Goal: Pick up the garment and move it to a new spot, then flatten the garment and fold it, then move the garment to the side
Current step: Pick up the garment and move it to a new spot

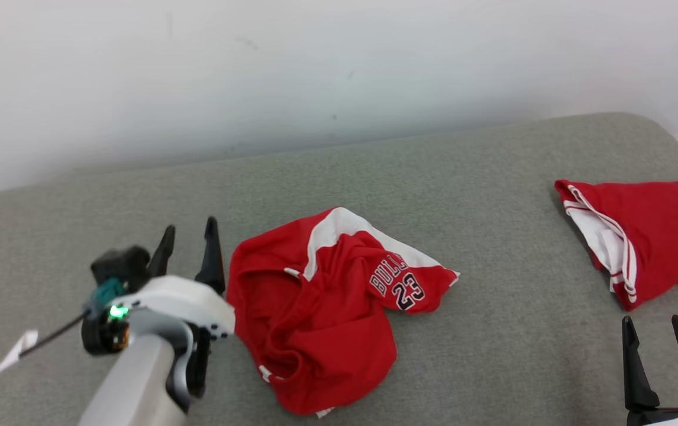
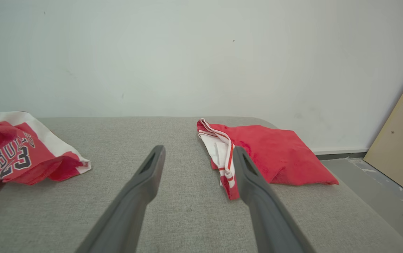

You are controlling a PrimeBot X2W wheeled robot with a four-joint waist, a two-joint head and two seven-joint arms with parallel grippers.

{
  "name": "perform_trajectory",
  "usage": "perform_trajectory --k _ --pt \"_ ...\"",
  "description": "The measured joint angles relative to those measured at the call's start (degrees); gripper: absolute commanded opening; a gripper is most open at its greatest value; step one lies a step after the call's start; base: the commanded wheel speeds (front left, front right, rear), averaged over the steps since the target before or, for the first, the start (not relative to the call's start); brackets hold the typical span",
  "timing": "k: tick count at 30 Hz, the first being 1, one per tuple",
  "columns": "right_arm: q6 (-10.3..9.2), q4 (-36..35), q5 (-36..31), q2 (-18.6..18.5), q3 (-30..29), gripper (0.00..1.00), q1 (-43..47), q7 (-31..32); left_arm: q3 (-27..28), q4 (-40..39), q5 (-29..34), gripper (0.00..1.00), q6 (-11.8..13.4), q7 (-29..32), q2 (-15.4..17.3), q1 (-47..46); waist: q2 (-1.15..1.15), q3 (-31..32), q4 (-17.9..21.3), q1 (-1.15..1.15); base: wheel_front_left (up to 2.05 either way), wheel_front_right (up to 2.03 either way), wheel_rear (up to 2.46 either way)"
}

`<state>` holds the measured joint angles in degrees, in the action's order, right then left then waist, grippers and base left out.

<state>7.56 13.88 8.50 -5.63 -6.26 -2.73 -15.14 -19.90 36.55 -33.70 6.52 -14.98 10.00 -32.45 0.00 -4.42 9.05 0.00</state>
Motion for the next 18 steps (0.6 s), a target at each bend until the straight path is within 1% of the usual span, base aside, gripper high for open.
perform_trajectory --k 4,6,11,15,18 --pt "0.00 -0.6 -1.0 -0.1 -0.4 1.00 0.7 0.0 2.9 -8.0 2.0 1.00 1.7 -0.1 -0.4 7.3 0.00 0.8 -1.5 0.00 0.00 0.00 0.00" --pt "0.00 -0.7 -1.3 -0.2 -0.6 1.00 1.0 0.0 4.0 -10.8 2.4 1.00 2.2 -0.1 -1.1 11.1 0.00 1.1 -2.2 0.00 0.00 0.00 0.00" --pt "0.00 -0.8 -1.5 -0.1 -1.0 1.00 1.9 0.0 6.7 -17.5 6.0 1.00 3.6 -0.1 -1.5 19.3 0.00 1.9 -3.9 0.00 0.00 0.00 0.00" --pt "0.00 -0.6 -1.5 0.0 -1.3 1.00 2.6 0.0 9.2 -21.7 9.0 1.00 3.9 -0.1 -2.4 25.4 0.00 3.0 -5.1 0.00 0.00 0.00 0.00" --pt "0.00 -0.2 -1.5 0.1 -1.4 1.00 3.1 0.0 10.5 -23.6 11.1 1.00 3.2 -0.1 -3.1 29.0 0.00 3.7 -6.0 0.00 0.00 0.00 0.00"
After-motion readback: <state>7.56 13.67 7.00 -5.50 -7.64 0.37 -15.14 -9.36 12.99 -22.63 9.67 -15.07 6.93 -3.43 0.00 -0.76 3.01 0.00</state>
